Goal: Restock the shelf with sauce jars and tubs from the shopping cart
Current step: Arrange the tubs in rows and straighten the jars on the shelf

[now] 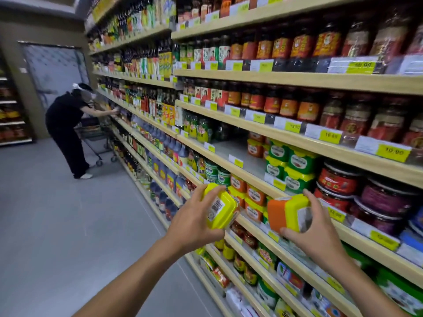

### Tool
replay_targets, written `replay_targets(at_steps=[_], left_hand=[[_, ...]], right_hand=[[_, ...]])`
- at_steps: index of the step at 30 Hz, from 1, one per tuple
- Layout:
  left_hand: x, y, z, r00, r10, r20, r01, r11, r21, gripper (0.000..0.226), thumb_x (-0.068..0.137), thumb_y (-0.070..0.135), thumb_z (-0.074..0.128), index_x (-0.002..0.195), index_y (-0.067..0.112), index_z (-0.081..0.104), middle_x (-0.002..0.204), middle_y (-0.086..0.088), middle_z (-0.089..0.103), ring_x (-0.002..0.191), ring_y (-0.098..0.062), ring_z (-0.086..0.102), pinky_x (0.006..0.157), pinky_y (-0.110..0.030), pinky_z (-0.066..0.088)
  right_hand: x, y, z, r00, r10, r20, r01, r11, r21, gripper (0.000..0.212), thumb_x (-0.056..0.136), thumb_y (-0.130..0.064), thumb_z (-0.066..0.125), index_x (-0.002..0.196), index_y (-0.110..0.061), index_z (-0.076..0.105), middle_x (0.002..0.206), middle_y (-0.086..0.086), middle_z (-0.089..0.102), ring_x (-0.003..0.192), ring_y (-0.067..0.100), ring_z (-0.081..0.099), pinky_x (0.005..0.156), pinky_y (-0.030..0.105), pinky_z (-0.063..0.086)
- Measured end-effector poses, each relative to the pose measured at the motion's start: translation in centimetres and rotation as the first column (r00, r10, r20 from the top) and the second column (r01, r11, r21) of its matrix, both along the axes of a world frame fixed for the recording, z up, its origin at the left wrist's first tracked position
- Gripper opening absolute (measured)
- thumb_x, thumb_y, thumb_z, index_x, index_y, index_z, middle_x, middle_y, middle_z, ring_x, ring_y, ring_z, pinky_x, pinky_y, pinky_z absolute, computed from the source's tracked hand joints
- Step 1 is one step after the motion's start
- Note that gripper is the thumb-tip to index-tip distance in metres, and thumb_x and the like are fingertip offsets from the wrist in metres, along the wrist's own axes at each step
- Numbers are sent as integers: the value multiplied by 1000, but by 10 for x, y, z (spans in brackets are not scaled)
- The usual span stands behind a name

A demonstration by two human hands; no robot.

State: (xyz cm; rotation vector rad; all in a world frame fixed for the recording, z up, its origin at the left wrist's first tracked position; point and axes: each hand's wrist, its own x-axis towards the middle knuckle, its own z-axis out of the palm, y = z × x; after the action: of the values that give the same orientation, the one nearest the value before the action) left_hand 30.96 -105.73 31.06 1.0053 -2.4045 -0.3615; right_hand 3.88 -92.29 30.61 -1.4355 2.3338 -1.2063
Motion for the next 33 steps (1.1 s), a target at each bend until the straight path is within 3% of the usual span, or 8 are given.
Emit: replay_targets(at_steps=[2, 5, 7, 10, 14, 20, 28, 33], left_hand=[[-10, -24, 3, 1000, 3, -11, -3, 1000, -9, 107, 66, 48, 77, 149, 61, 10, 161, 16, 11, 78, -7, 62, 66, -35, 60], [-24, -62, 7, 1000, -15, -25, 14, 999, -48, 107, 66, 48, 78, 148, 60, 10, 162, 15, 10, 78, -7, 59, 64, -33, 59], [-34, -89, 9, 998, -36, -42, 34, 998, -59, 106, 67, 47, 77, 148, 60, 11, 161, 17, 10, 77, -9, 57, 62, -32, 58], [-51, -132, 10, 996, -70, -53, 65, 994, -87, 105, 67, 48, 77, 149, 59, 12, 161, 16, 11, 74, -7, 58, 58, -32, 57], [-74, -197, 7, 983, -167, -70, 157, 979, -127, 103, 69, 46, 78, 150, 57, 15, 160, 13, 13, 88, -14, 54, 61, -34, 57], [-106, -312, 5, 932, -357, -65, 340, 922, -183, 105, 70, 45, 80, 151, 56, 14, 158, 7, 18, 128, -24, 48, 78, -41, 58], [-148, -432, 15, 831, -556, 21, 549, 813, -193, 109, 71, 38, 81, 153, 55, 12, 161, 8, 11, 123, -32, 53, 68, -45, 57], [-174, -472, 13, 765, -644, 11, 636, 752, -172, 108, 70, 40, 83, 152, 54, 15, 159, 5, 15, 130, -33, 46, 83, -50, 56]], right_hand=[[-4, -25, 3, 1000, 6, -7, -7, 1000, -17, 108, 75, -39, 86, 151, -50, 11, 150, -2, 31, 114, 20, 45, 83, 39, 43], [-9, -60, 8, 1000, 6, -23, -7, 1000, -15, 112, 72, -46, 86, 151, -52, 7, 157, -5, 25, 136, 25, 40, 95, 47, 47], [-12, -82, 10, 1000, 1, -24, -1, 1000, -20, 113, 71, -49, 86, 150, -54, 6, 159, -7, 22, 141, 27, 36, 99, 51, 46], [-15, -115, 14, 999, -38, -14, 38, 999, -38, 113, 69, -52, 86, 151, -53, 8, 158, -7, 23, 139, 26, 38, 100, 50, 46], [-17, -161, 15, 993, -121, -16, 120, 990, -73, 117, 65, -51, 88, 152, -51, 10, 156, -6, 25, 140, 25, 36, 102, 48, 42], [-11, -238, 7, 963, -261, 69, 268, 951, -151, 111, 71, -45, 87, 150, -53, 9, 157, -6, 24, 143, 24, 31, 107, 54, 42], [10, -318, 4, 856, -498, 134, 514, 845, -143, 113, 73, -44, 86, 156, -39, 10, 164, -6, 15, 147, 23, 25, 110, 50, 37], [19, -343, 5, 803, -594, 48, 595, 794, -124, 117, 72, -46, 86, 157, -36, 7, 163, -3, 16, 145, 24, 29, 111, 46, 38]])
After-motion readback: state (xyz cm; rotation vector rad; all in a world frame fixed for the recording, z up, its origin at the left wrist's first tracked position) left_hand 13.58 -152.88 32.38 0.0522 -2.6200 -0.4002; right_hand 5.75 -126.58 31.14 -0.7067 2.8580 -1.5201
